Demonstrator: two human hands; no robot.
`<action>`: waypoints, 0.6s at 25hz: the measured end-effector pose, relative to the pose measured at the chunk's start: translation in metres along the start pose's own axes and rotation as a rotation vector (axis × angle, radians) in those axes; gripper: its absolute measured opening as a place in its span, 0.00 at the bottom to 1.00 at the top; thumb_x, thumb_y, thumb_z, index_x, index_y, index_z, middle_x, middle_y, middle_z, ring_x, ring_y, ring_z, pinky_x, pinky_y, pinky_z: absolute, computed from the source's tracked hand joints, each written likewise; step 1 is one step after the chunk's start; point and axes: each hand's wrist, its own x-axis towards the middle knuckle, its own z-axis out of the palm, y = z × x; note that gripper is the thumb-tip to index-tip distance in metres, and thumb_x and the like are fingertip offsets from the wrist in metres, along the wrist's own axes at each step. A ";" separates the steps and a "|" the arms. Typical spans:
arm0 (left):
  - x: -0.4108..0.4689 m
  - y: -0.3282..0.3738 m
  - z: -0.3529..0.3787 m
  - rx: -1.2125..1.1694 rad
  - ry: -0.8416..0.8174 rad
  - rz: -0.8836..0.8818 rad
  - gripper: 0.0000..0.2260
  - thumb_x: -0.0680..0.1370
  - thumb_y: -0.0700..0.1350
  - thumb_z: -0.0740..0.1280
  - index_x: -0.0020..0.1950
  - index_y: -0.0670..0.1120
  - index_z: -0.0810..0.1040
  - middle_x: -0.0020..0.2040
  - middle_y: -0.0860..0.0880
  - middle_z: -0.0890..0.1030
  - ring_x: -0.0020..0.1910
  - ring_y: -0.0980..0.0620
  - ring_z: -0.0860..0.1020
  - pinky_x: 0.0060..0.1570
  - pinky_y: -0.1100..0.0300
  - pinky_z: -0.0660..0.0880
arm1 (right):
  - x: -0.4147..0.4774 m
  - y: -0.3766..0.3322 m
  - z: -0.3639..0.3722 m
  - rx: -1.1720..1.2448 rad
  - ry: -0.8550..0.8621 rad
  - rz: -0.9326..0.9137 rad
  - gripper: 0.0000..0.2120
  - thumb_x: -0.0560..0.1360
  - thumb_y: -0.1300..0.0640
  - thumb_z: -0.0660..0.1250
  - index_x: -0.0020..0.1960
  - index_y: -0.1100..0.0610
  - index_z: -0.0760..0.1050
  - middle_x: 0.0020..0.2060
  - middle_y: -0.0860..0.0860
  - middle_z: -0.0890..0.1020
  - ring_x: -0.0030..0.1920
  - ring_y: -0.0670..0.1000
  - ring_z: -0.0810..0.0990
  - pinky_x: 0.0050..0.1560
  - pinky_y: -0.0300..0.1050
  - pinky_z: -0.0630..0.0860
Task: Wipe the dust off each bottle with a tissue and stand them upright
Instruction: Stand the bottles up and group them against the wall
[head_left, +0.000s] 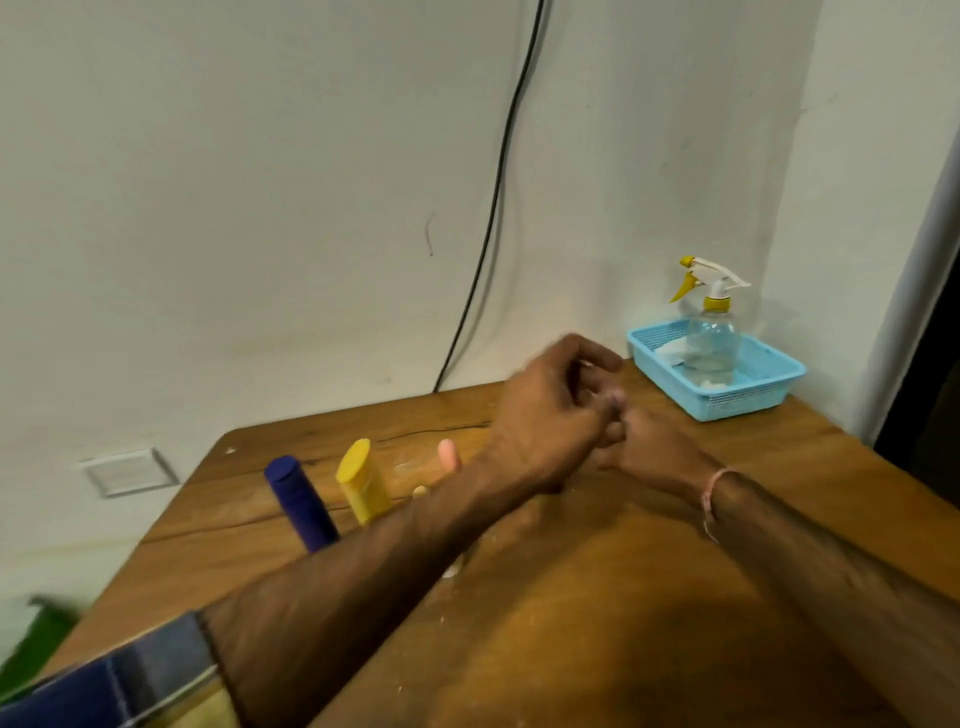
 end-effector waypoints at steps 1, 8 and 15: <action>-0.003 0.005 -0.023 0.029 0.029 0.021 0.10 0.78 0.38 0.71 0.57 0.48 0.79 0.45 0.49 0.85 0.43 0.56 0.84 0.46 0.61 0.82 | -0.002 -0.003 0.016 0.030 -0.033 0.058 0.32 0.68 0.43 0.75 0.68 0.39 0.66 0.61 0.39 0.75 0.58 0.45 0.78 0.54 0.44 0.78; -0.042 -0.010 -0.162 0.097 0.301 -0.029 0.07 0.77 0.41 0.73 0.54 0.47 0.81 0.45 0.47 0.85 0.43 0.51 0.84 0.45 0.59 0.78 | 0.006 -0.015 0.076 -0.042 0.172 0.166 0.24 0.74 0.55 0.73 0.67 0.53 0.69 0.63 0.52 0.79 0.54 0.46 0.76 0.52 0.42 0.72; -0.139 -0.111 -0.221 -0.019 0.499 -0.390 0.25 0.73 0.33 0.73 0.65 0.50 0.70 0.60 0.47 0.79 0.56 0.49 0.79 0.53 0.53 0.79 | 0.015 -0.014 0.101 -0.180 0.277 0.144 0.20 0.74 0.54 0.73 0.63 0.56 0.72 0.57 0.55 0.81 0.50 0.47 0.76 0.48 0.42 0.72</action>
